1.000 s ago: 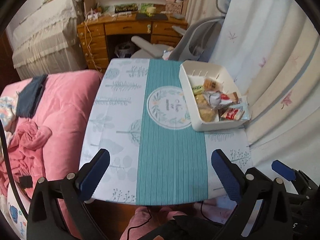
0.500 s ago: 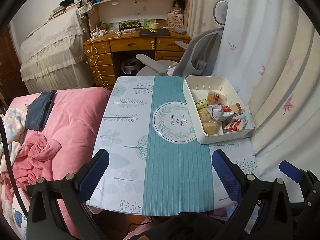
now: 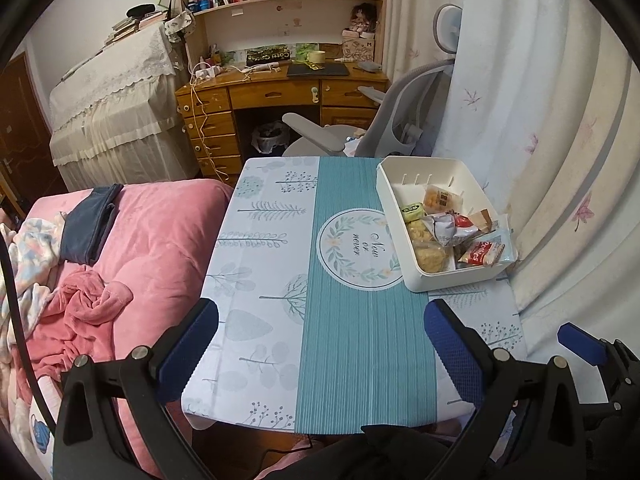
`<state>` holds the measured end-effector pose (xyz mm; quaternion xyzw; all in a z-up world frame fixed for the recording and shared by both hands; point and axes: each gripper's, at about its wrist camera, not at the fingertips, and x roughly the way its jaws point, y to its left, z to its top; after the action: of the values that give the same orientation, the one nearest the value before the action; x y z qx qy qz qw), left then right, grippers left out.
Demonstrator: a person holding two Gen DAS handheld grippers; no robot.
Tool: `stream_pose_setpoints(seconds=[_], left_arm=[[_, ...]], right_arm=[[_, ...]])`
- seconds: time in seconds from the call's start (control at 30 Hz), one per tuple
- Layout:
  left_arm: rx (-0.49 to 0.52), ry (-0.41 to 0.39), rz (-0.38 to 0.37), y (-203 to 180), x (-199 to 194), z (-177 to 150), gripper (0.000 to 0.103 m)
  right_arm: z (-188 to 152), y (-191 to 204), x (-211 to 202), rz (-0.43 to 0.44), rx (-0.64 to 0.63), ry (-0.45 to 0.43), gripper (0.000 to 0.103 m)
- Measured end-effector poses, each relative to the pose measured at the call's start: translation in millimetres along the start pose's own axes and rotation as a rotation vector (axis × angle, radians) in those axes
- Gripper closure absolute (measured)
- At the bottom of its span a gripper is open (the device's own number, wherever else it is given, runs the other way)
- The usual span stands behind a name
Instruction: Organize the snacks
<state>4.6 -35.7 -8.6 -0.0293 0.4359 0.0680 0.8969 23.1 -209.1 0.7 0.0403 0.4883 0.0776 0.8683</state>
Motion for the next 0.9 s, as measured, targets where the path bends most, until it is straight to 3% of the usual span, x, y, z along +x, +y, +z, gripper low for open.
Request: stream_pose_setpoints(seconds=[0.9], left_arm=[[0.002,0.002,0.000,-0.4,0.2,-0.6,0.001]], right_arm=[[-5.1,-2.3,8.1,0.008,0.003,0.021,0.000]])
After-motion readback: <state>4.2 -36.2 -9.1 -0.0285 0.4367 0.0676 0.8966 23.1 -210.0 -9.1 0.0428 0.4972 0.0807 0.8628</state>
